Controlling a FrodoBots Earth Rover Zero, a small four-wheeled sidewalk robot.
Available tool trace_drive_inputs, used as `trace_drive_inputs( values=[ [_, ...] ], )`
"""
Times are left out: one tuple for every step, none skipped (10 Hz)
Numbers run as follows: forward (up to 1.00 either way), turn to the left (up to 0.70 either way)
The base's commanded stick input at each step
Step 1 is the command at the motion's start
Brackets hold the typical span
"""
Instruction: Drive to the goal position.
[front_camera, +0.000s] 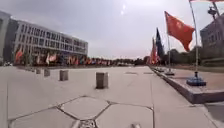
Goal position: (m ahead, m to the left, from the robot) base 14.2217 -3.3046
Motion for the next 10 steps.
trace_drive_inputs(
  values=[
    [1.0,-0.27],
    [1.0,-0.27],
    [1.0,-0.27],
    [1.0,-0.27],
    [1.0,-0.27],
    [1.0,-0.27],
    [1.0,-0.27],
    [1.0,-0.13],
    [1.0,-0.01],
    [1.0,0.0]
  ],
)
